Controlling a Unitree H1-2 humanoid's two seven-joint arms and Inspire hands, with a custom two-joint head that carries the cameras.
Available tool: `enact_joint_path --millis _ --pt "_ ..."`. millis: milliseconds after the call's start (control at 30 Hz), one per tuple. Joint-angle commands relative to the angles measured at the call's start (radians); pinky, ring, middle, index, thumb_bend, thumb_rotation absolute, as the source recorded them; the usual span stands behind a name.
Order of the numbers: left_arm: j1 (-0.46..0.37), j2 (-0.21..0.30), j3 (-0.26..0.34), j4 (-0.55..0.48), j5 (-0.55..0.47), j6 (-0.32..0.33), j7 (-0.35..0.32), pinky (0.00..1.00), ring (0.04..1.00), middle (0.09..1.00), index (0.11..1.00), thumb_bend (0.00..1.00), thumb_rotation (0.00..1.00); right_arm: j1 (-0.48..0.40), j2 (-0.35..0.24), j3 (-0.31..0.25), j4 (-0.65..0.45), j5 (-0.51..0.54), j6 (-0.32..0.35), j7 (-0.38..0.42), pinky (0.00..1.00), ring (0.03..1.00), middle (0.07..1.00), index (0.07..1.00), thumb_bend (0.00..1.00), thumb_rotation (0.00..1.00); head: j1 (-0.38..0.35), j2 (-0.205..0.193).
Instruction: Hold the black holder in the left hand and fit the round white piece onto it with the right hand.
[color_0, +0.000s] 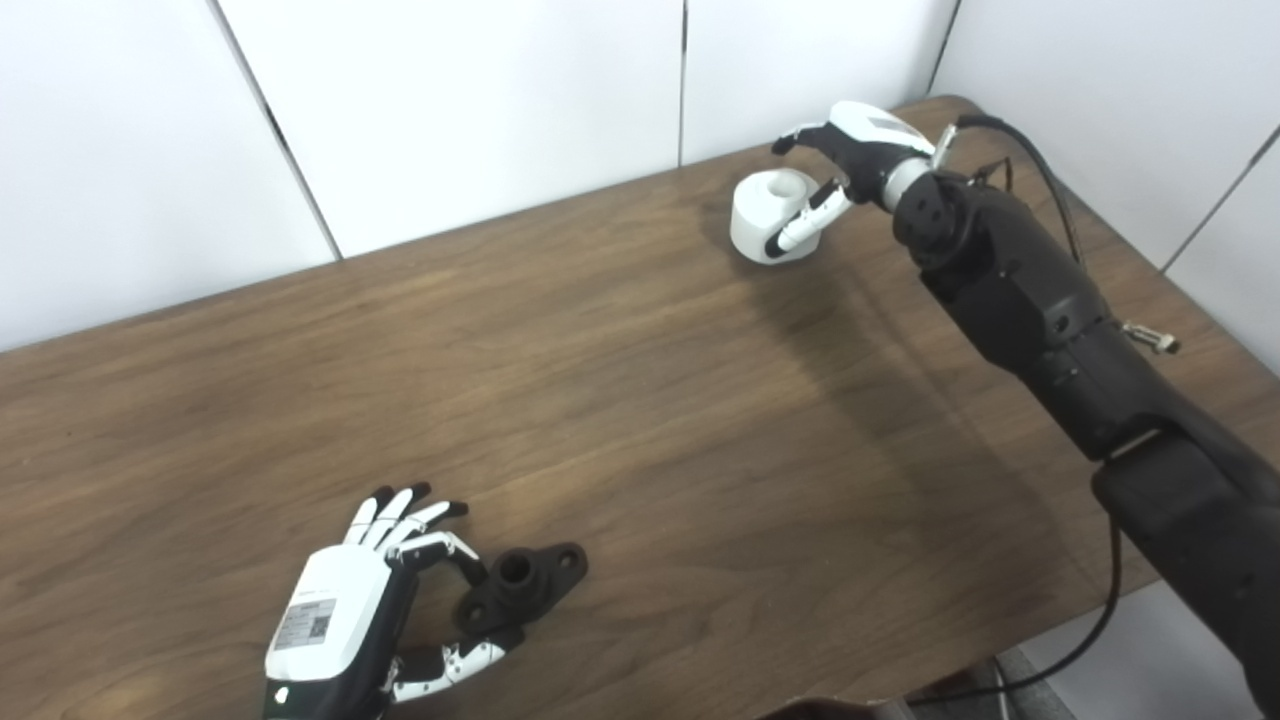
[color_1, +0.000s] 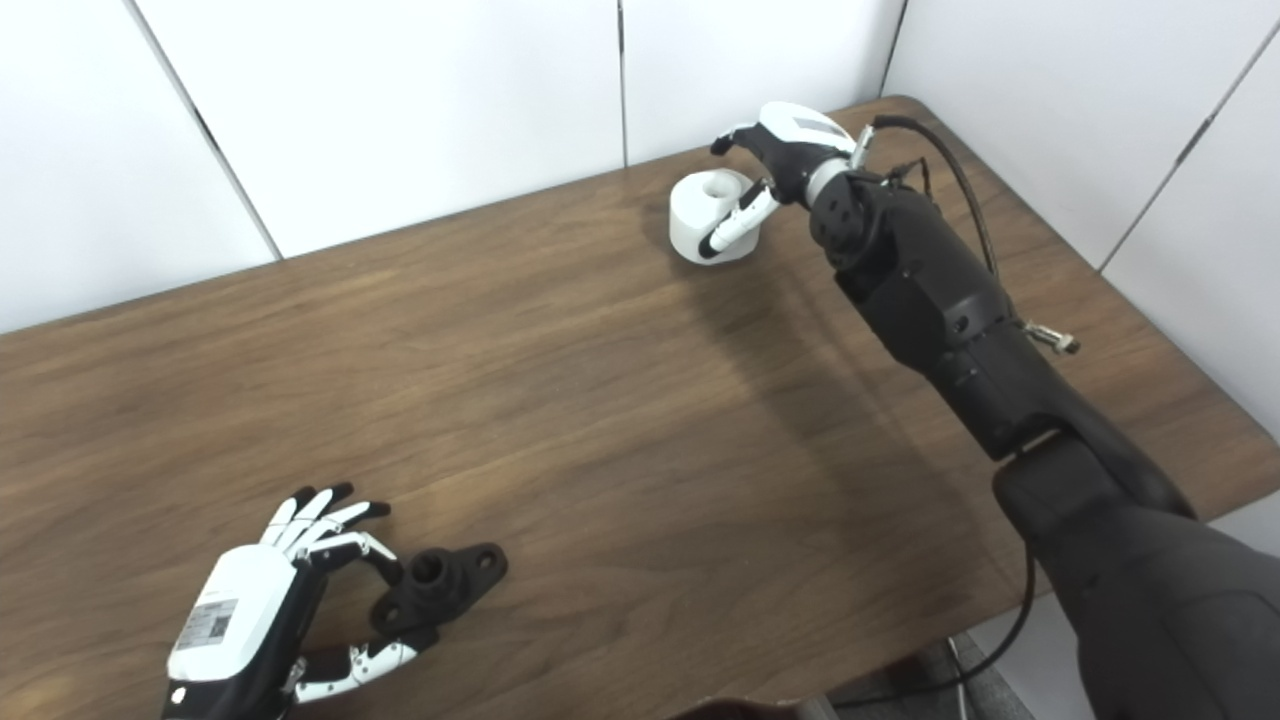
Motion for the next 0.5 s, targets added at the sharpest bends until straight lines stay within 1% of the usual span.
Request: enact_joint_path --millis 0,233,367,467 --pt "0.047 0.023 -0.017 0.033 0.043 0.025 -0.076 1.00 0.945 0.837 0.486 0.52 0.06 -0.063 -0.020 -0.001 -0.013 -0.028 0.003 0.014 0.95 0.991 0.920 0.831 0.82 0.30 0.000 0.001" --pt "0.045 0.021 -0.019 0.036 0.045 0.027 -0.075 1.00 0.948 0.839 0.486 0.52 0.06 -0.083 -0.024 0.008 -0.003 -0.055 0.003 0.062 0.94 0.984 0.905 0.798 0.82 0.31 0.002 0.000" --pt "0.044 0.019 -0.020 0.040 0.047 0.023 -0.068 1.00 0.945 0.838 0.486 0.52 0.06 -0.101 -0.013 -0.010 0.007 -0.089 0.003 0.115 0.94 0.976 0.910 0.795 0.84 0.32 0.005 0.000" --pt "0.045 0.017 -0.019 0.032 0.049 0.031 -0.076 1.00 0.947 0.838 0.486 0.52 0.06 -0.113 -0.007 -0.020 0.008 -0.112 0.003 0.147 0.94 0.974 0.911 0.795 0.85 0.31 0.006 0.002"
